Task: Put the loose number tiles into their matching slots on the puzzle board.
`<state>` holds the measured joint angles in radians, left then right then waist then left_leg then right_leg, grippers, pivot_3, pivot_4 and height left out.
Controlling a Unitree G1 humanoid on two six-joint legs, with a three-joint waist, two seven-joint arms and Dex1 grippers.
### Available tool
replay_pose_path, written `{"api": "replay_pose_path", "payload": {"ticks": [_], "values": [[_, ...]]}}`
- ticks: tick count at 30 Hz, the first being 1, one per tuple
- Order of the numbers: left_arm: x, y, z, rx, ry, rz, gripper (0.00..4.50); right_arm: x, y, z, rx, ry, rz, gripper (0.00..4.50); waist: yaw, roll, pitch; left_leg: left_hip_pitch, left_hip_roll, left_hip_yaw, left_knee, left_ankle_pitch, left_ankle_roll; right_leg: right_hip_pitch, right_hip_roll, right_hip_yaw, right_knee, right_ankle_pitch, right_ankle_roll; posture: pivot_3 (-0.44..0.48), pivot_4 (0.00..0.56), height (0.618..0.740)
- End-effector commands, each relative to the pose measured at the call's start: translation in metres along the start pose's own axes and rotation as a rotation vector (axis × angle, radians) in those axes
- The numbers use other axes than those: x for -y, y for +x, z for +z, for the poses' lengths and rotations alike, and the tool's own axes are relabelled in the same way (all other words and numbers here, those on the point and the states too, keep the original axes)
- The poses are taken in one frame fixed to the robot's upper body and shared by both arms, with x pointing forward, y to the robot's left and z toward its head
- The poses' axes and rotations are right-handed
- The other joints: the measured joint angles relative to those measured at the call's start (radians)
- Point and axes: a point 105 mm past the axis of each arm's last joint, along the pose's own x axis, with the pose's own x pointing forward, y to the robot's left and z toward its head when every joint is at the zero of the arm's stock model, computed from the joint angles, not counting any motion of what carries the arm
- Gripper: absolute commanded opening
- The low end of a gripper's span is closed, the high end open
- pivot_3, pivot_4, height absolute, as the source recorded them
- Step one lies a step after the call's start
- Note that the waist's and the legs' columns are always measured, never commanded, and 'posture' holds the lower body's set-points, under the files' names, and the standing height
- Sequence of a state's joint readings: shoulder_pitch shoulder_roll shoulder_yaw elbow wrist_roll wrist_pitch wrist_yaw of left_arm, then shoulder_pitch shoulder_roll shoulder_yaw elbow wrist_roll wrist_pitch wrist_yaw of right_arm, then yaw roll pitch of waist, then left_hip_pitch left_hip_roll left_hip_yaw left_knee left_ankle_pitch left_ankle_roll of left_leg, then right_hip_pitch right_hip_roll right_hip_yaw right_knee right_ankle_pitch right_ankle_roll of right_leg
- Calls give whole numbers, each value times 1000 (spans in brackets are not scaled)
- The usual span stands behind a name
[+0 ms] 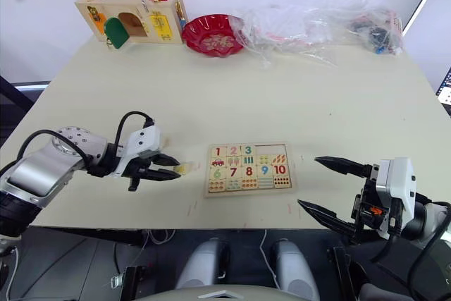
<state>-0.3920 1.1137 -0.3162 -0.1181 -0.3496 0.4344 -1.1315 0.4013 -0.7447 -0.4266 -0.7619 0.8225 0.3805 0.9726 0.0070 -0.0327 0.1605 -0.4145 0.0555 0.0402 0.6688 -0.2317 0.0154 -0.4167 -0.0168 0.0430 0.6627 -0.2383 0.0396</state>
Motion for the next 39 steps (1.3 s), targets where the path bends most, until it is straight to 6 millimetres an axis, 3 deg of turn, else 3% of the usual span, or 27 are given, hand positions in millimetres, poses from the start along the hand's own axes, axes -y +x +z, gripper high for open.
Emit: {"api": "replay_pose_path", "payload": {"ticks": [1,9,10,14,17,21,32,39], "values": [[-5,-1,4,-10,63,61,998,-4,-2,4,14,-36,13,4500,3,0,0,0,0,0,0,0,0,0,0,0,0,0,0,0,150,740],[-5,12,-2,-34,94,85,998,-7,-16,-5,-84,-159,-20,4500,10,2,-1,0,0,1,0,0,0,0,0,0,0,0,0,0,150,740],[-5,11,-2,-23,80,87,2043,-7,-17,-6,-77,-155,-24,4500,10,2,-1,0,0,1,0,0,0,0,0,0,0,0,0,0,150,740],[-8,2,-1,30,7,81,3869,-7,-18,-5,-48,-142,-21,4500,7,3,-1,0,0,1,0,0,0,0,0,0,0,0,0,0,150,740],[-13,-13,-3,90,10,52,3869,-9,-18,-3,-33,-65,33,4500,4,3,-1,0,0,1,0,0,0,-1,0,0,0,0,0,0,150,740],[-12,-17,-6,139,50,-37,3869,-5,-17,0,-18,-56,39,4500,7,3,-1,0,1,1,0,0,0,-1,0,0,0,0,0,0,150,740],[-19,3,-3,127,151,-116,3869,-3,-16,3,-5,-48,47,4500,6,3,-1,0,0,1,0,0,0,-1,0,0,0,0,0,0,150,740],[-19,6,1,100,171,-114,3869,-5,-15,2,-4,-47,43,4500,6,3,-1,0,0,1,0,0,0,-1,0,1,0,0,0,0,150,740]]}}
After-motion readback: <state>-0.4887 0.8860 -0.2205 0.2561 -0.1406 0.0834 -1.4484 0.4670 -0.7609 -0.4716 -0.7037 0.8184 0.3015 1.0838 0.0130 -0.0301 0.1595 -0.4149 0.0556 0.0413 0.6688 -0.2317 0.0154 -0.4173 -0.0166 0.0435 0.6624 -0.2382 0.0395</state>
